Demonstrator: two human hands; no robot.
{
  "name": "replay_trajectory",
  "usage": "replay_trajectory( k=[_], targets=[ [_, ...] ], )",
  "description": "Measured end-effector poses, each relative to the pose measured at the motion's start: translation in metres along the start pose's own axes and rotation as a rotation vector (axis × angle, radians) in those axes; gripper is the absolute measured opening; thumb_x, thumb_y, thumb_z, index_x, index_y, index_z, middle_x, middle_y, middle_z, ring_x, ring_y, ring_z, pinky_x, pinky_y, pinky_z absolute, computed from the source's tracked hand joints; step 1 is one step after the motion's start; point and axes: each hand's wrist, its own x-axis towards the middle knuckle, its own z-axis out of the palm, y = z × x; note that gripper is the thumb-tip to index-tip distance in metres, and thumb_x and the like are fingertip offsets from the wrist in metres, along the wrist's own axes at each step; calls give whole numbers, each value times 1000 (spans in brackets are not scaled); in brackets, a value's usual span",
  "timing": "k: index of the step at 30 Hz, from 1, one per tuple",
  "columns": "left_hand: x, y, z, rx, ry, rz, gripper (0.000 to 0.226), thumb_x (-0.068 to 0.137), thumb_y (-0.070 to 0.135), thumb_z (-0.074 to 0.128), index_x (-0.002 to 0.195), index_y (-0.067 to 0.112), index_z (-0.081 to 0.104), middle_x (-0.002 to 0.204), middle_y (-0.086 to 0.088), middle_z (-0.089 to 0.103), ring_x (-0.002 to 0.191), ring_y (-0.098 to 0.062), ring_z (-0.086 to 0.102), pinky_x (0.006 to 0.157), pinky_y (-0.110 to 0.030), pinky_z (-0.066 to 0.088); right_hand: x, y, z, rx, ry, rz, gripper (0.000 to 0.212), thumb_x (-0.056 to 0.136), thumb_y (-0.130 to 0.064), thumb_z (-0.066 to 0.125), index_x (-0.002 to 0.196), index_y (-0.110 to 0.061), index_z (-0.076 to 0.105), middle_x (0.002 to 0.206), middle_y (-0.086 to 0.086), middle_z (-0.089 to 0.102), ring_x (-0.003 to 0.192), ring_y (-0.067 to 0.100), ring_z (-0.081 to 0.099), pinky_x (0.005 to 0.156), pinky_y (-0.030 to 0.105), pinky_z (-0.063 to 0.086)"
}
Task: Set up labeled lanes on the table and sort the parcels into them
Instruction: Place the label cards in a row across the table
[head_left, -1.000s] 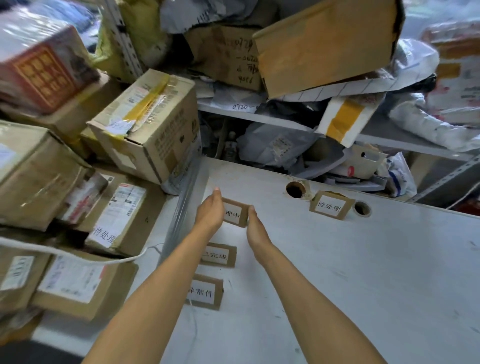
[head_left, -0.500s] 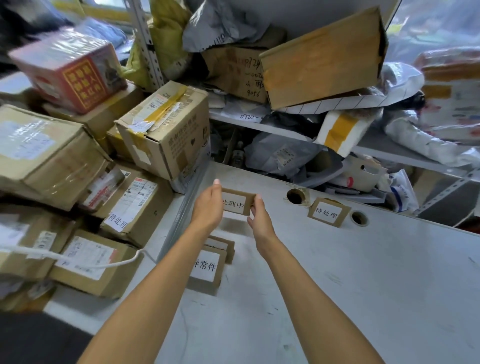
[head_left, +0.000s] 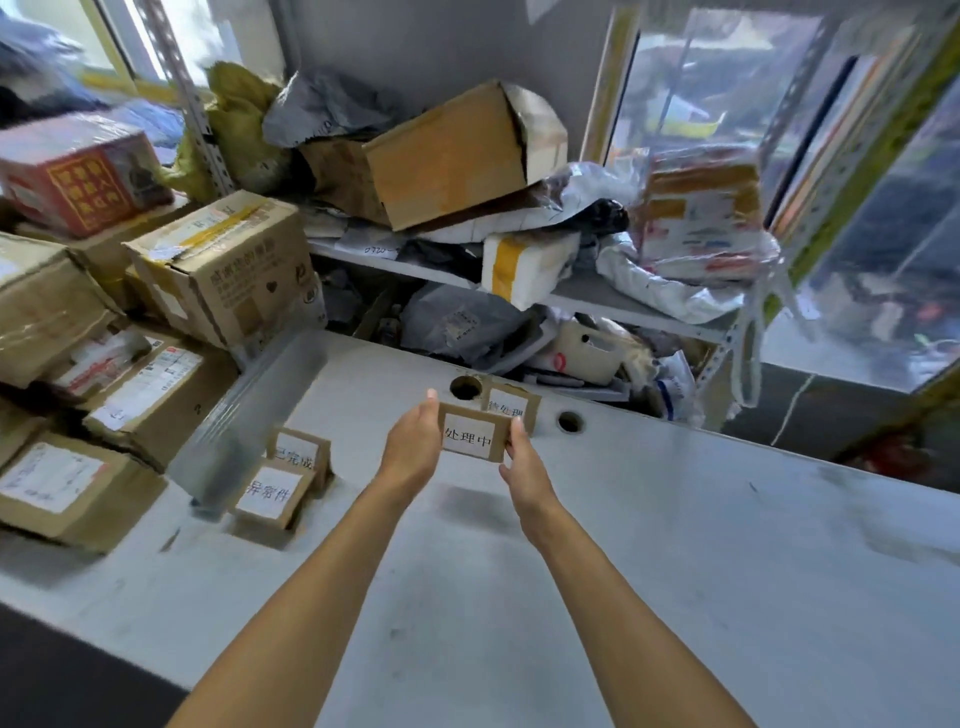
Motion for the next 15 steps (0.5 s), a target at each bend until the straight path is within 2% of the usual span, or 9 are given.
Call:
replay_trajectory(
  k=[2,6,9,11,13,15],
  targets=[
    [-4,5,34,-43,-75,-12,51,109,48,17,107,26,63,114,-7,69,109,-21,61,88,-32,47,-6,2,-35,1,39,11,41,113,-43,14,103,-46,54,104,-24,58,96,-9,52,103,26,34],
    [-4,17,93,-78,-194,-39,53,107,53,18,117,25,61,120,-5,68,116,-21,60,100,-37,48,-7,5,-95,15,134,55,44,114,-41,15,97,-41,56,99,-21,58,91,-9,51,100,26,34],
    [3,22,131,-113,-260,-75,51,107,54,20,114,27,63,122,-5,67,119,-22,58,110,-45,44,0,11,-131,65,213,94,42,114,-40,17,95,-38,54,98,-19,56,90,-8,49,102,28,33],
    [11,30,158,-130,-306,-81,49,108,51,20,105,32,65,116,-3,69,115,-20,59,108,-43,44,8,13,-156,83,253,115,43,114,-39,17,94,-37,55,98,-17,57,91,-5,50,100,29,33],
    [18,38,182,-148,-347,-102,48,109,50,19,105,32,64,113,0,69,113,-17,59,101,-38,45,19,16,-180,100,285,135,44,114,-41,17,97,-36,57,99,-15,59,94,-1,53,100,30,33],
    [26,42,206,-163,-362,-132,49,108,51,20,108,27,63,116,-1,68,115,-18,59,99,-36,45,31,23,-202,133,309,171,42,113,-45,18,108,-32,57,101,-15,59,103,8,54,102,30,33]
  ],
)
